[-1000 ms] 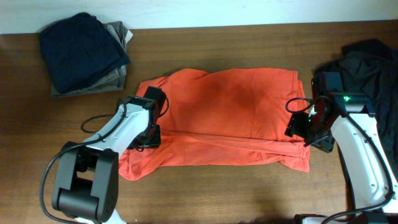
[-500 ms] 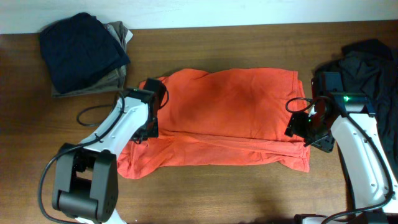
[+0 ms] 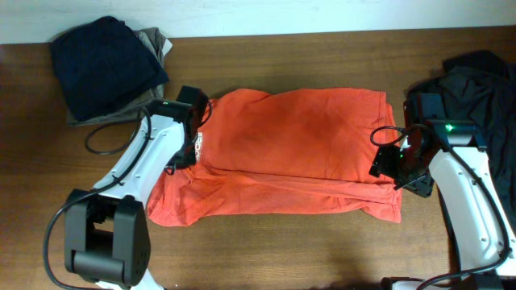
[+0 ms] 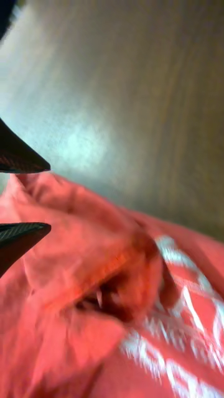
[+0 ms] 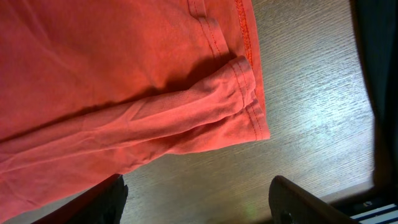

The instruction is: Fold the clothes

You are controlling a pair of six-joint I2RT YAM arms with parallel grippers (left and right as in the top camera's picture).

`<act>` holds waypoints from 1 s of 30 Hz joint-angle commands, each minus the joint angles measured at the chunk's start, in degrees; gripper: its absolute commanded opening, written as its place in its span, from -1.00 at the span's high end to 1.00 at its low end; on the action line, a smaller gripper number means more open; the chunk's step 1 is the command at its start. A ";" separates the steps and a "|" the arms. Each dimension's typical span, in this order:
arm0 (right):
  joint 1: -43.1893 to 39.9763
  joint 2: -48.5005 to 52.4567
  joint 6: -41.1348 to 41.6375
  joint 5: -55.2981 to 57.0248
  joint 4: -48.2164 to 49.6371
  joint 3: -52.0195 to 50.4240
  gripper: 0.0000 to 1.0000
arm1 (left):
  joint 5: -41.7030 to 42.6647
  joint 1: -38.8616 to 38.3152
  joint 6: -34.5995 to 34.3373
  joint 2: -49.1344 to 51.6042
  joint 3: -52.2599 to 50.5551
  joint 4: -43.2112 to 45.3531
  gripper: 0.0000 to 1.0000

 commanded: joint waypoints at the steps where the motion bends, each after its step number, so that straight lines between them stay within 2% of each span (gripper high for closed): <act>1: 0.00 -0.02 -0.02 -0.11 0.00 -0.26 -0.55 | -4.35 1.33 -5.53 0.28 0.83 -2.89 0.46; 6: 0.00 -0.02 -0.02 -0.09 -0.02 -0.26 -0.55 | -1.95 2.40 -6.01 0.20 0.85 -4.83 0.50; 12: 0.00 -0.02 -0.02 -0.09 0.00 -0.26 -0.55 | 16.28 -2.21 0.83 0.11 0.83 -5.01 0.50; 14: 0.00 -0.02 -0.02 -0.07 0.02 -0.26 -0.55 | 16.48 -4.92 0.76 0.11 0.83 -4.68 0.40; 17: 0.00 -0.02 -0.02 -0.07 0.17 -0.26 -0.55 | 16.48 -8.55 -0.46 0.24 0.76 -2.25 0.13; 20: 0.00 0.00 -0.04 -0.07 0.07 -0.26 -0.56 | 16.28 -9.79 -3.19 0.81 0.76 -1.27 0.10; 23: 0.00 0.00 -0.85 -0.07 -0.24 -0.26 -0.56 | 16.33 -9.42 -3.98 2.21 0.76 -1.33 0.28; 26: 0.00 -0.02 -1.05 -0.09 -0.24 -0.26 -0.56 | 16.22 -9.01 -3.89 4.87 0.76 -1.33 0.65; 30: 0.00 -0.02 -1.05 -0.09 -0.50 -0.26 -0.56 | 14.73 -8.28 -3.91 8.41 0.76 -1.33 0.80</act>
